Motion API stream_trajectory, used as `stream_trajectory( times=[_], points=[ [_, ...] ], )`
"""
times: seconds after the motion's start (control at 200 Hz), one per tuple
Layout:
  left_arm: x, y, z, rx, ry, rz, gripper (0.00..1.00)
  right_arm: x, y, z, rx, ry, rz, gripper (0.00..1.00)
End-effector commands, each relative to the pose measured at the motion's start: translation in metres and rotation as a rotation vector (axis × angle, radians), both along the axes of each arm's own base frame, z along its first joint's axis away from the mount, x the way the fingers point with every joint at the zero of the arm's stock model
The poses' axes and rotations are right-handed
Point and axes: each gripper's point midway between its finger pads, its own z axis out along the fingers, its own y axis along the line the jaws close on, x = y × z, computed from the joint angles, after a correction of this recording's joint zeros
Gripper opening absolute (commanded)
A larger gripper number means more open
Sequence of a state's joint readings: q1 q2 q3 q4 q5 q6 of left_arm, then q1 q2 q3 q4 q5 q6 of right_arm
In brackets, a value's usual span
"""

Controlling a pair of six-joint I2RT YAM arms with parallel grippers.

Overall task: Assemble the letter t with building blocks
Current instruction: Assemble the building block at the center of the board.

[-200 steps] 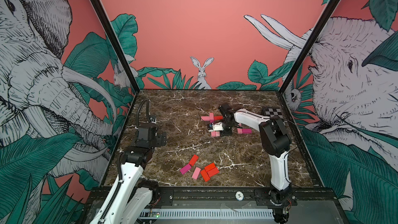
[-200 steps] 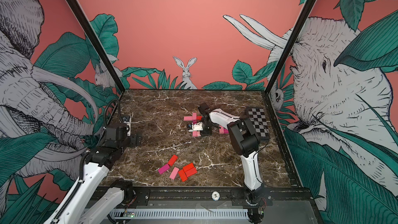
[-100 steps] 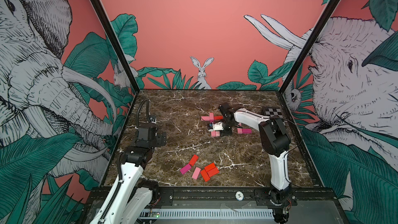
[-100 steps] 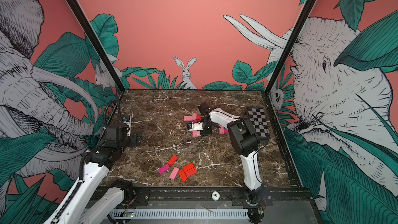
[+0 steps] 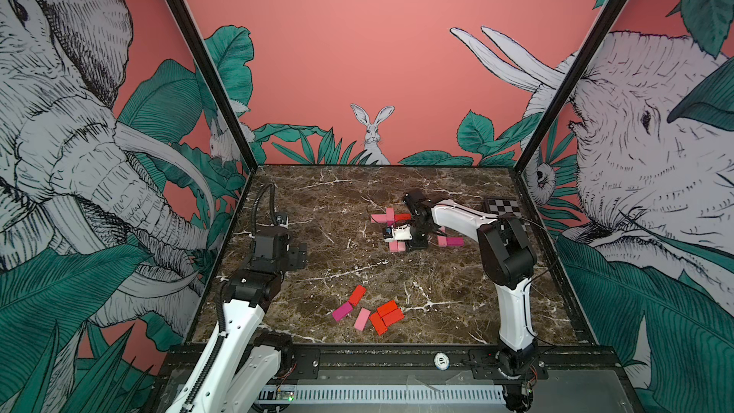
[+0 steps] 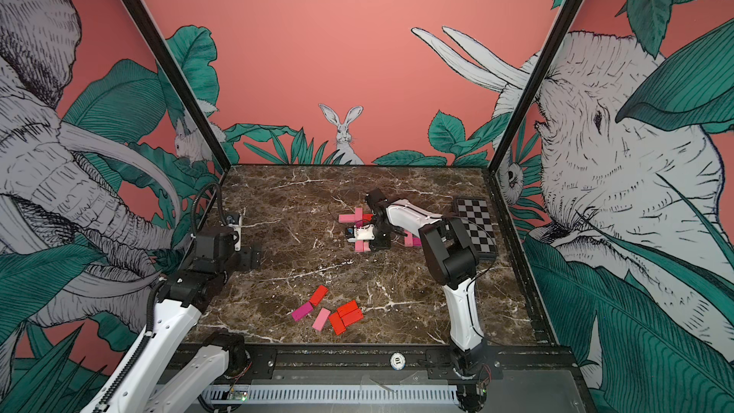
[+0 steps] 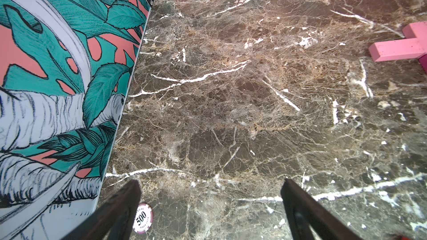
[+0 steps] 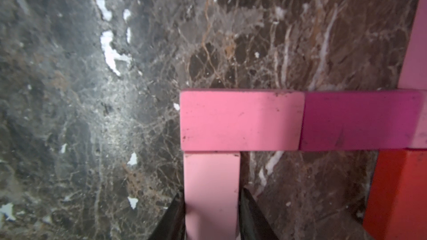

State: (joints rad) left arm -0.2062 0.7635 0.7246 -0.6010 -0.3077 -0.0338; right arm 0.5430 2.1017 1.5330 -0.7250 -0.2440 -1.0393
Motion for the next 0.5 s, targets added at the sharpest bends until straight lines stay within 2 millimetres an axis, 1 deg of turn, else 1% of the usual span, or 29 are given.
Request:
stream_trajectory(
  times=[0.0, 0.33, 0.495],
  points=[
    [-0.0025, 0.0017, 0.0017, -0.003, -0.001, 0.01, 0.97, -0.0173, -0.0101, -0.0242, -0.063, 0.087, 0.002, 0.39],
    [-0.0025, 0.0015, 0.0015, -0.005, -0.001, 0.01, 0.97, -0.0166, -0.008, -0.0235, -0.059, 0.102, -0.016, 0.46],
    [-0.0024, 0.0015, 0.0012, -0.004, 0.0, 0.009, 0.97, -0.0199, -0.0073, -0.0234, -0.061, 0.129, -0.016, 0.5]
  ],
)
